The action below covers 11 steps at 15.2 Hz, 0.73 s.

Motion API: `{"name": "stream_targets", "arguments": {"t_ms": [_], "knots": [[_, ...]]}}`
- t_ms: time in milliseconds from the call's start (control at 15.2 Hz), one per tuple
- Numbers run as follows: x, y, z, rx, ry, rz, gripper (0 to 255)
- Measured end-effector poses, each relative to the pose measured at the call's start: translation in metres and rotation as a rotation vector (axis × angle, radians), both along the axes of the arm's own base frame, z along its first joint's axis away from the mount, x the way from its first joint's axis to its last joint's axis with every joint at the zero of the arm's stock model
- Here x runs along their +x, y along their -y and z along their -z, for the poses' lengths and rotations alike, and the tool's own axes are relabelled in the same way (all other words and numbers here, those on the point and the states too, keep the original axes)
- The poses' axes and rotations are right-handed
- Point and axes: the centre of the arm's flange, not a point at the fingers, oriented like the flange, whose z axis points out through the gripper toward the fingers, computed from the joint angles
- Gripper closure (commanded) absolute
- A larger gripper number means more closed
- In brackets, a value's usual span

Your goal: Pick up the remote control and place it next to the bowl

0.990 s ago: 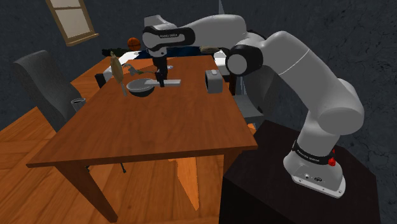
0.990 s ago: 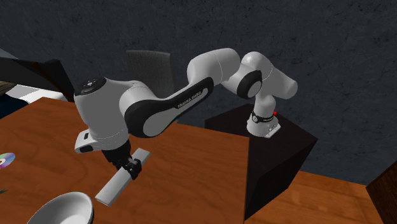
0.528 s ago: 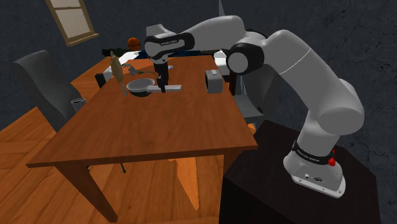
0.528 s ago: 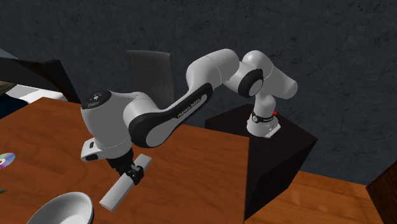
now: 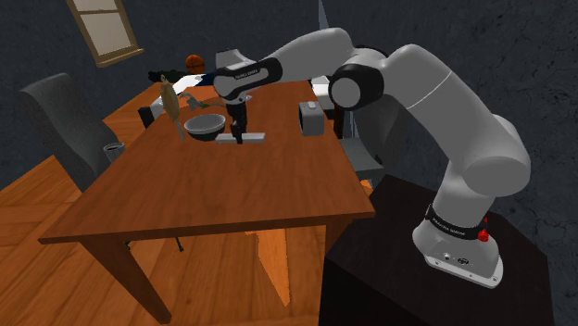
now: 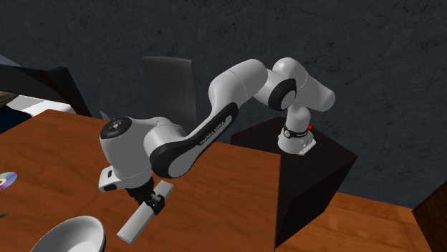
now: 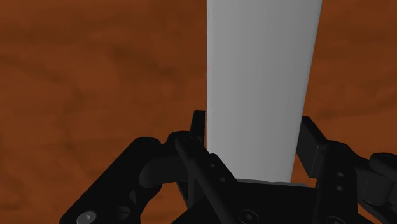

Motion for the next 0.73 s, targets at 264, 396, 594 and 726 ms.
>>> {"name": "stream_targets", "arguments": {"t_ms": [264, 396, 594, 726], "knots": [[0.0, 0.0, 0.02, 0.0, 0.0, 0.0, 255], [0.001, -0.001, 0.03, 0.0, 0.0, 0.0, 255], [0.001, 0.0, 0.035, 0.0, 0.0, 0.0, 255], [0.001, 0.0, 0.035, 0.0, 0.0, 0.0, 255]]}}
